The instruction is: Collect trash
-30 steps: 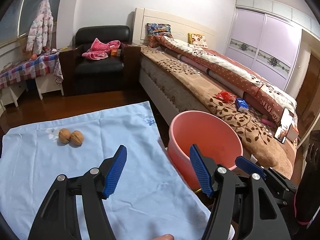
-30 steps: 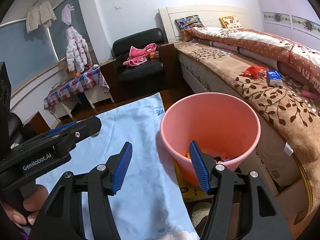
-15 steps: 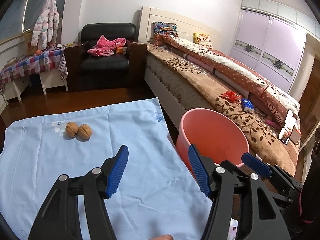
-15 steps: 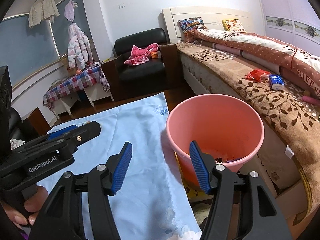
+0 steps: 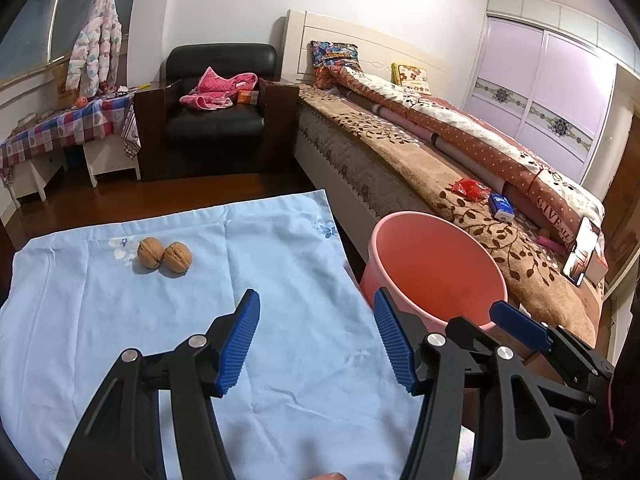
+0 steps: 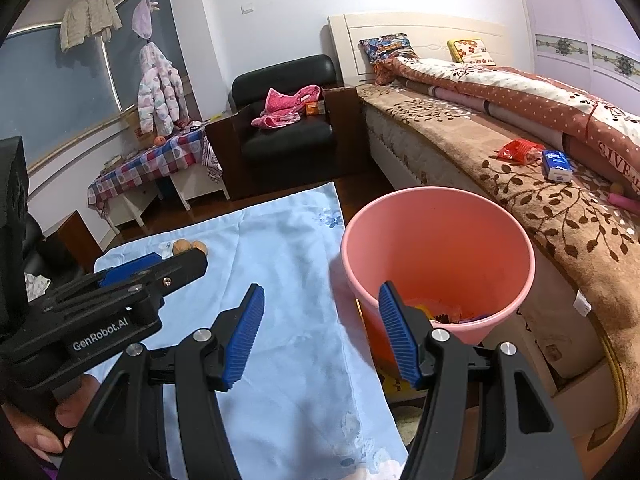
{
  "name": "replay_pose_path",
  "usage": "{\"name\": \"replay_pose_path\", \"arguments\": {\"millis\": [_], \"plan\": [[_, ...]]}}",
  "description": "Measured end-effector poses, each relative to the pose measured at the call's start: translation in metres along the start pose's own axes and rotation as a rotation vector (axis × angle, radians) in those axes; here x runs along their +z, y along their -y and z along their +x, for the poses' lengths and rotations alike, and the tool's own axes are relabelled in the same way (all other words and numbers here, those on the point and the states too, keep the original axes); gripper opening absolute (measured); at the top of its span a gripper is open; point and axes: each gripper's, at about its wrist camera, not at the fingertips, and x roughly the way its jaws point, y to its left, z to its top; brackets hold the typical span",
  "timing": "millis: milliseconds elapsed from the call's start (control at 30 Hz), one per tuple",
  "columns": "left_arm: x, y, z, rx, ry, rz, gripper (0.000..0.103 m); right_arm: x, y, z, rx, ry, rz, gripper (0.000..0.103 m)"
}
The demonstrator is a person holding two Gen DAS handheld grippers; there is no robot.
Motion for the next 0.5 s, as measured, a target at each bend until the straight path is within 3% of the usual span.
{"name": "replay_pose_path", "arguments": {"millis": [500], "plan": [[-0.0021,-0.0057,0.0049,0.037,-0.003,0.005,0.056,-0.0018,-0.0057,0.0035,0.025,-0.017,-0.021,0.06]]}}
